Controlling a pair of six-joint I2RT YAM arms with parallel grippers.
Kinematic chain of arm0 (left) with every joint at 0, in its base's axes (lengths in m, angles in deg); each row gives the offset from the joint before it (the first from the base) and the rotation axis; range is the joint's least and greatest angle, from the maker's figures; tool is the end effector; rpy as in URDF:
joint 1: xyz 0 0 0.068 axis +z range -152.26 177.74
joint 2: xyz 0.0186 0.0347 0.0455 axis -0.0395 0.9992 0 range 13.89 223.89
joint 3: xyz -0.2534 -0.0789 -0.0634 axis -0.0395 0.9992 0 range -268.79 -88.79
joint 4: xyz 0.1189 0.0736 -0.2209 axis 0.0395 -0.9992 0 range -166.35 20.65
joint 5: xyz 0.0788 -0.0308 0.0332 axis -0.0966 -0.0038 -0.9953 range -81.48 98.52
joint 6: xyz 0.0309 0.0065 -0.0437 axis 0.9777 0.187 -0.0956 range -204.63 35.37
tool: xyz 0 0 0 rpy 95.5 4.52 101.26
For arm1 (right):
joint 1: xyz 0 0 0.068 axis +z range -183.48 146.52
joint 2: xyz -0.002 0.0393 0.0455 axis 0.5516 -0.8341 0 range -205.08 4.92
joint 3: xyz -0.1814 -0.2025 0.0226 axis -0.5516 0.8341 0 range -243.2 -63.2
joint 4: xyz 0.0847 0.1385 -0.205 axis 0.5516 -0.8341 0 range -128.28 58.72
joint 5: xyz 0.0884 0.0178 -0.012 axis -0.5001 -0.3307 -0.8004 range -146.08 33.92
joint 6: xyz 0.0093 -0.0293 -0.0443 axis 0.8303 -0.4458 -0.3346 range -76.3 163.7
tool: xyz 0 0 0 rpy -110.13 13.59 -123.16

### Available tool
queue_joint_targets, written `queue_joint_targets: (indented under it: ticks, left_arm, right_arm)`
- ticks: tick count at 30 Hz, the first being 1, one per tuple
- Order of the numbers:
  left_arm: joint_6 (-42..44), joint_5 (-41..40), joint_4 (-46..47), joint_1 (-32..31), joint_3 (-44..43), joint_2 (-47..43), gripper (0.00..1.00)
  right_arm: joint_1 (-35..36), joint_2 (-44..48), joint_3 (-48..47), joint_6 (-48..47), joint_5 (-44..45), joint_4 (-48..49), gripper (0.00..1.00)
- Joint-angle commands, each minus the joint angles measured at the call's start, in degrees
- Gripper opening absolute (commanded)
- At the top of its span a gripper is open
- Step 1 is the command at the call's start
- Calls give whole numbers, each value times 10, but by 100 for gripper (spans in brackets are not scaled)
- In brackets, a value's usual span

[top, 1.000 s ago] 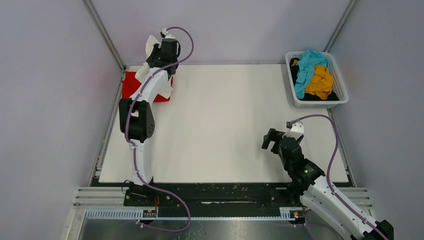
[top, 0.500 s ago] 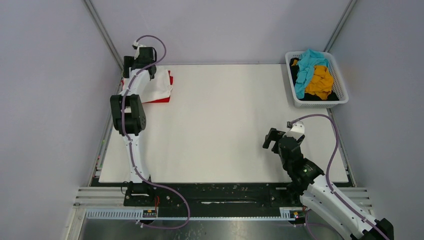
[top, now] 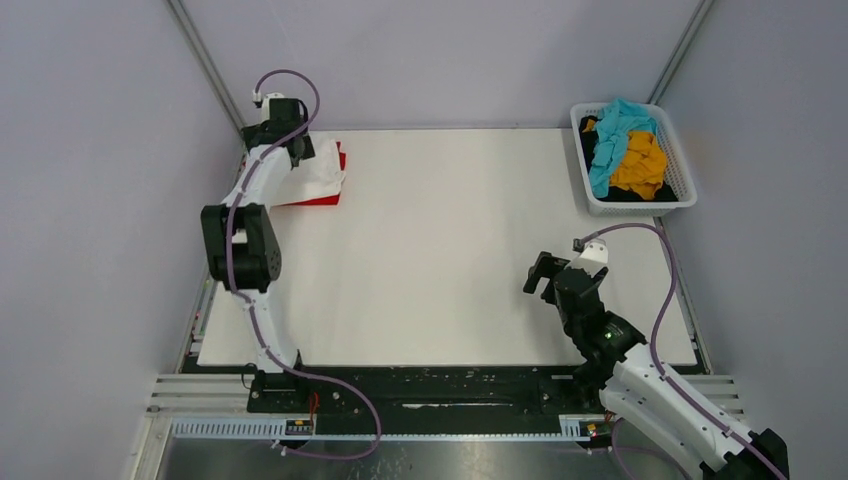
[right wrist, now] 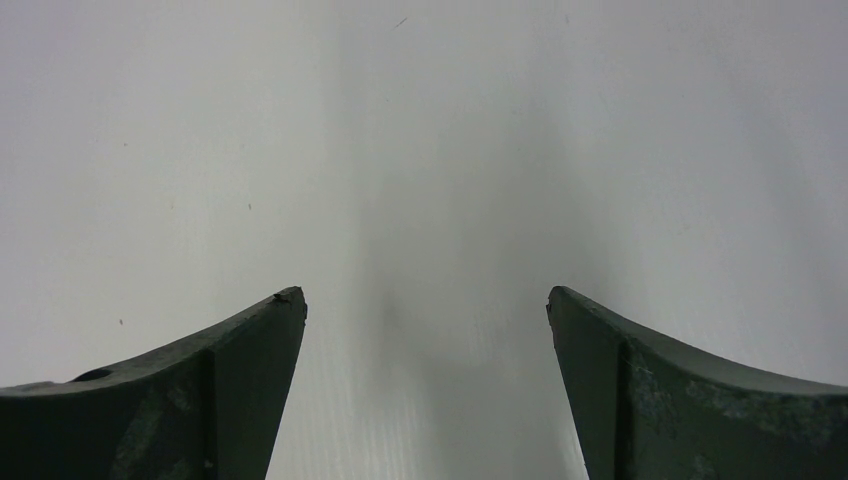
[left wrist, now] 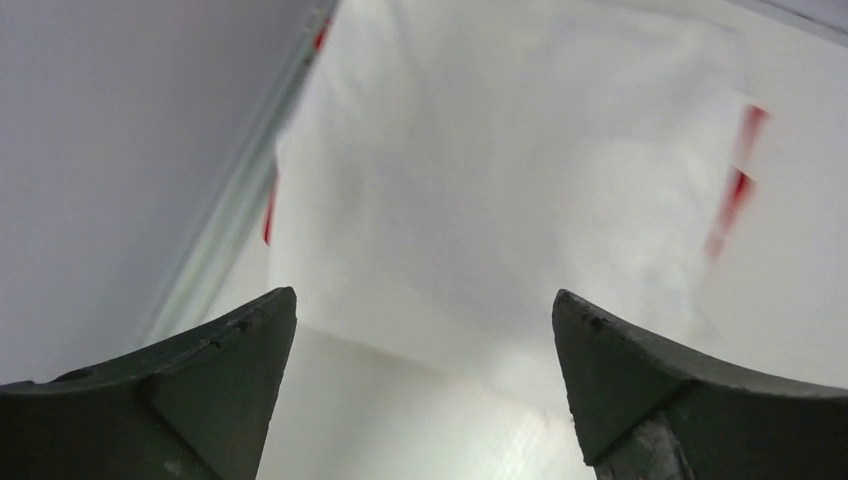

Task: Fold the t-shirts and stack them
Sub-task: Put the neatly folded tshirt into the corner of the board with the left arm, then reset both arms

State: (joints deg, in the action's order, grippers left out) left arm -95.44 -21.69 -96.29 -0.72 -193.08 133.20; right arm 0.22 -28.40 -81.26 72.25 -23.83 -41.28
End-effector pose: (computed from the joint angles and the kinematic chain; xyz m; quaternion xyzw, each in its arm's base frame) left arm 0.4786 0.0309 0.2682 -0.2003 0.8653 0.2056 0.4110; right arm 0.1319 0.0650 0.2075 0.1122 0.8172 0.0651 0.5615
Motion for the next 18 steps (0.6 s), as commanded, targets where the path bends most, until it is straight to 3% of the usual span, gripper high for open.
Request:
queue_joint_targets:
  ticks: [1,6,8,11,13,16,18]
  left_arm:
    - [-91,88,37,-59,118,-178,99]
    - [-172,69,141,-168,410,-446,99]
    - [-208,102,156,-201,509,-525,99]
    - [-212,232,219,-230,650,-626,99]
    - [-215,266,207,-235,713,-683,99]
    - [-241,214,140,-236,746,-743,99]
    - [-244,192,148,-236,766,-771,99]
  right_arm:
    - [-1,-21,-45,14,7,2,99]
    - [-1,-33,-53,23,-13,-4,100]
    - [0,-30,-52,25,-14,-5,99]
    - [-1,-15,-48,11,-12,-8,99]
    - [-1,-3,-46,7,6,-24,99]
    - [0,16,-32,16,26,-28,99]
    - [0,27,-22,16,24,-15,100]
